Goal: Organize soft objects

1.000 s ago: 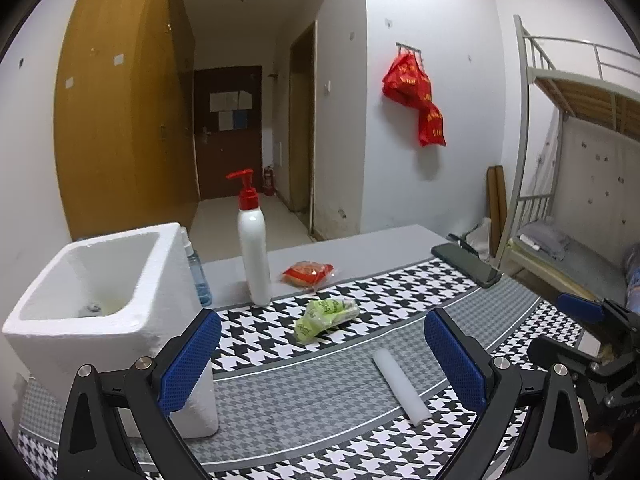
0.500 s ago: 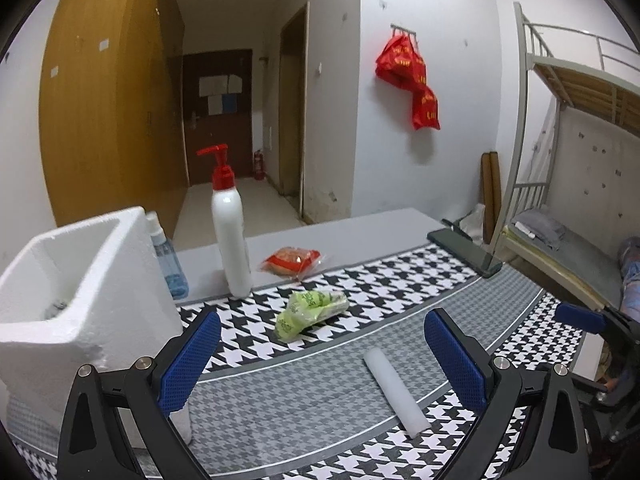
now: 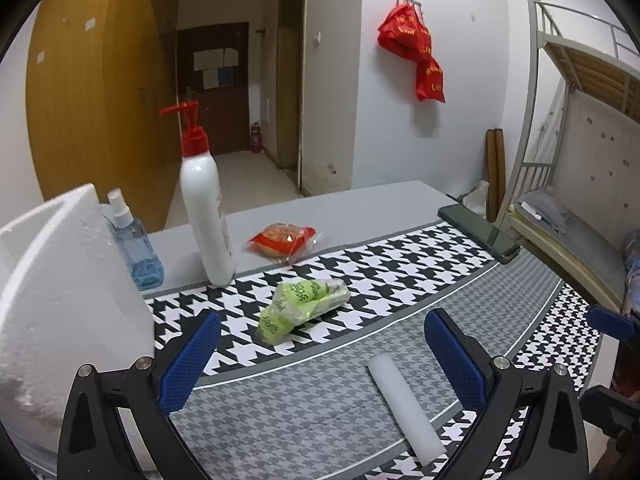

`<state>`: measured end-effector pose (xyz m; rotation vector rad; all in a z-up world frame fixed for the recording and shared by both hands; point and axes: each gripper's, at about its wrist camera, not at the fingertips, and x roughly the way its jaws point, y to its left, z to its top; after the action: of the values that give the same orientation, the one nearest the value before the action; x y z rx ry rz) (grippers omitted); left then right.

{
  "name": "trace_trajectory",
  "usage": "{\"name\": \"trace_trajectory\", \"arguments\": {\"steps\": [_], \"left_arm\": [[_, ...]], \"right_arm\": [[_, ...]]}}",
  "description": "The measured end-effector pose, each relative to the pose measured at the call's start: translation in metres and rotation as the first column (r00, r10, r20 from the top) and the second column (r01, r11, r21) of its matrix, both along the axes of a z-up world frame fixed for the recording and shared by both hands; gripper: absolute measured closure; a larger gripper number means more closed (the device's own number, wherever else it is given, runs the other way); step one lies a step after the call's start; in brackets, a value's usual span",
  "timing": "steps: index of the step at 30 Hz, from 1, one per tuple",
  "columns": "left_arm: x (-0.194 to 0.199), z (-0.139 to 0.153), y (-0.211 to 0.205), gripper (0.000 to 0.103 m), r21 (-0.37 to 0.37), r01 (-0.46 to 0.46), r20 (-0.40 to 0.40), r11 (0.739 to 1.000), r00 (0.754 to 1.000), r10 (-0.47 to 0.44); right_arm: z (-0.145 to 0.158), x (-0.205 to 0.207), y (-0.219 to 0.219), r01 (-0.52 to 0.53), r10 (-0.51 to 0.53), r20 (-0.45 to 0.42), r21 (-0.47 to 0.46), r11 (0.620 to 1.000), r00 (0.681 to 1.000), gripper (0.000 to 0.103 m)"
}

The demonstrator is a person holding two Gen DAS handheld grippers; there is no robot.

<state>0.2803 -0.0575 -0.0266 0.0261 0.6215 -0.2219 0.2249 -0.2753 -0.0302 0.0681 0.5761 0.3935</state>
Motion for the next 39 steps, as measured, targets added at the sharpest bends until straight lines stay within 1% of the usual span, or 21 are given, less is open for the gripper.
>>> {"name": "trace_trajectory", "arguments": {"steps": [5, 7, 9, 12, 16, 17, 19, 21, 25, 31, 33, 37, 38, 39], "left_arm": [[0.018, -0.011, -0.001, 0.001, -0.016, -0.005, -0.046, 1.000, 0.999, 0.005], [0.026, -0.015, -0.002, 0.001, -0.017, -0.030, -0.063, 0.999, 0.998, 0.029], [0.033, -0.018, -0.003, 0.001, -0.026, -0.036, -0.078, 0.999, 0.996, 0.034], [0.041, -0.024, -0.004, 0.002, -0.030, -0.051, -0.085, 0.998, 0.995, 0.048], [0.054, -0.034, -0.001, 0.005, -0.058, -0.059, -0.122, 0.997, 0.991, 0.051], [0.058, -0.036, 0.001, 0.007, -0.065, -0.066, -0.127, 0.996, 0.990, 0.058], [0.064, -0.040, 0.002, 0.009, -0.065, -0.083, -0.132, 0.994, 0.989, 0.073], [0.070, -0.045, 0.001, 0.011, -0.064, -0.069, -0.142, 0.996, 0.988, 0.059], [0.075, -0.053, 0.001, 0.011, -0.049, -0.066, -0.142, 0.997, 0.988, 0.059], [0.082, -0.056, 0.005, 0.012, -0.050, -0.077, -0.144, 0.996, 0.987, 0.070], [0.085, -0.058, 0.006, 0.020, -0.050, -0.081, -0.164, 0.995, 0.984, 0.071], [0.090, -0.063, 0.009, 0.023, -0.052, -0.105, -0.196, 0.993, 0.976, 0.093], [0.091, -0.064, 0.009, 0.026, -0.050, -0.108, -0.201, 0.993, 0.975, 0.096], [0.092, -0.065, 0.009, 0.026, -0.046, -0.113, -0.205, 0.993, 0.974, 0.101]], "right_arm": [[-0.005, 0.006, 0.005, -0.023, 0.022, -0.020, -0.010, 1.000, 1.000, 0.001], [-0.007, 0.008, 0.006, -0.037, 0.037, -0.027, -0.007, 0.999, 0.999, 0.001], [-0.007, 0.008, 0.007, -0.048, 0.048, -0.028, -0.007, 0.999, 0.998, 0.001], [-0.008, 0.012, 0.011, -0.069, 0.069, -0.037, -0.007, 0.998, 0.997, 0.001], [-0.009, 0.015, 0.018, -0.099, 0.097, -0.041, -0.024, 0.995, 0.994, 0.001], [-0.009, 0.016, 0.018, -0.102, 0.101, -0.040, -0.025, 0.994, 0.994, 0.001], [-0.011, 0.018, 0.018, -0.104, 0.103, -0.044, -0.023, 0.994, 0.994, 0.001], [-0.012, 0.021, 0.018, -0.103, 0.102, -0.052, -0.025, 0.994, 0.993, 0.001], [-0.015, 0.025, 0.020, -0.112, 0.110, -0.063, -0.032, 0.993, 0.992, 0.001], [-0.019, 0.030, 0.025, -0.132, 0.129, -0.079, -0.032, 0.991, 0.988, 0.001], [-0.021, 0.031, 0.028, -0.140, 0.136, -0.089, -0.034, 0.990, 0.987, 0.001], [-0.024, 0.030, 0.032, -0.164, 0.159, -0.102, -0.042, 0.986, 0.982, 0.001], [-0.024, 0.031, 0.033, -0.167, 0.162, -0.103, -0.044, 0.985, 0.981, 0.001], [-0.025, 0.032, 0.033, -0.169, 0.163, -0.104, -0.045, 0.985, 0.981, 0.001]]}}
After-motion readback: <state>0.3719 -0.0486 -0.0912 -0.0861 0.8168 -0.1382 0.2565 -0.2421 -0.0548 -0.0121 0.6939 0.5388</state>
